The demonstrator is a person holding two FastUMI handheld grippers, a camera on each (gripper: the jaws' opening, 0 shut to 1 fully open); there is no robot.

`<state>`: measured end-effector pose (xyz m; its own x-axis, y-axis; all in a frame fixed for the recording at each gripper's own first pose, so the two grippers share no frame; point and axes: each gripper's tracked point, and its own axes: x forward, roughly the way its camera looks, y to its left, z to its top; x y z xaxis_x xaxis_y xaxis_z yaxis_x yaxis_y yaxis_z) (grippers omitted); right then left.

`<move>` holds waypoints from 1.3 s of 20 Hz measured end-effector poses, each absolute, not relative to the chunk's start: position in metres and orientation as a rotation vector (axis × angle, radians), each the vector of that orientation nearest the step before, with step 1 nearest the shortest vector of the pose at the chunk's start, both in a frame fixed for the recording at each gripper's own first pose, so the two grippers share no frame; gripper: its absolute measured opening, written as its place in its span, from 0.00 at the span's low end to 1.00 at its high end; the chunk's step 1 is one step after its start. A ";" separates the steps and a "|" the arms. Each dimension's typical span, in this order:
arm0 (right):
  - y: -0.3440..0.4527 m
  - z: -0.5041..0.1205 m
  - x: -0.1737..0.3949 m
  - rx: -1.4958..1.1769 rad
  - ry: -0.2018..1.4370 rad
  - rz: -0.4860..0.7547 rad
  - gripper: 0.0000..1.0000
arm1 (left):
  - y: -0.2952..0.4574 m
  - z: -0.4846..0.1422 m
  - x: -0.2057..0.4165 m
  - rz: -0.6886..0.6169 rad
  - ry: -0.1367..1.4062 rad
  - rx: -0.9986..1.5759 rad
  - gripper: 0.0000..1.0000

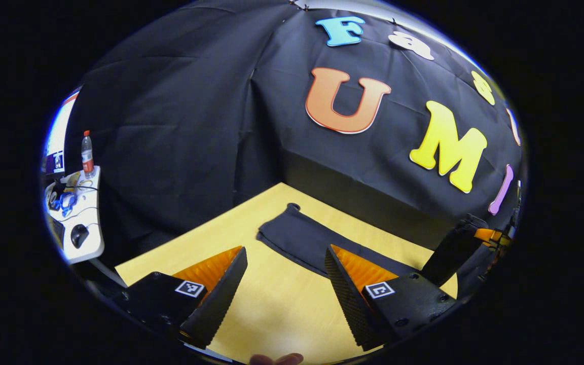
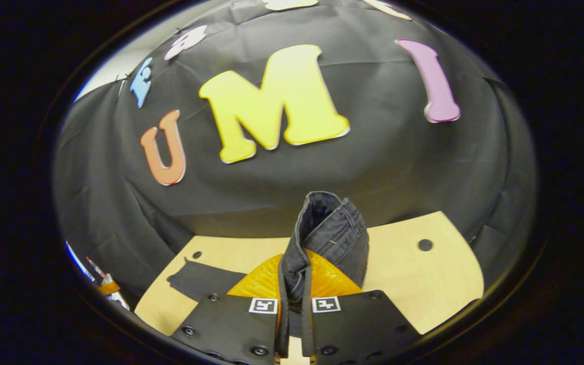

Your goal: Grasp the waist and the cuffs of the jeans and fold them to make the two legs overlap; first hold the waist and fold one-third of the jeans toward the cuffs, then hold the cuffs and fold the remaining one-third in the same direction to finish folding.

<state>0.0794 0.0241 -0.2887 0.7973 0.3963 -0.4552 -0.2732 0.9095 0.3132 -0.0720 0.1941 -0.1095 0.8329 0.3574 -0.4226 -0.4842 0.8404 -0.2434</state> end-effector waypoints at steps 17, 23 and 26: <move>0.235 -0.540 0.031 -0.093 0.853 0.463 0.10 | 0.255 -0.096 -0.131 0.508 0.386 -0.312 0.99; 0.251 -0.537 0.023 -0.103 0.831 0.523 0.24 | 0.255 -0.105 -0.126 0.492 0.404 -0.331 0.99; 0.259 -0.510 0.012 -0.082 0.777 0.569 0.65 | 0.260 -0.111 -0.122 0.514 0.410 -0.340 0.99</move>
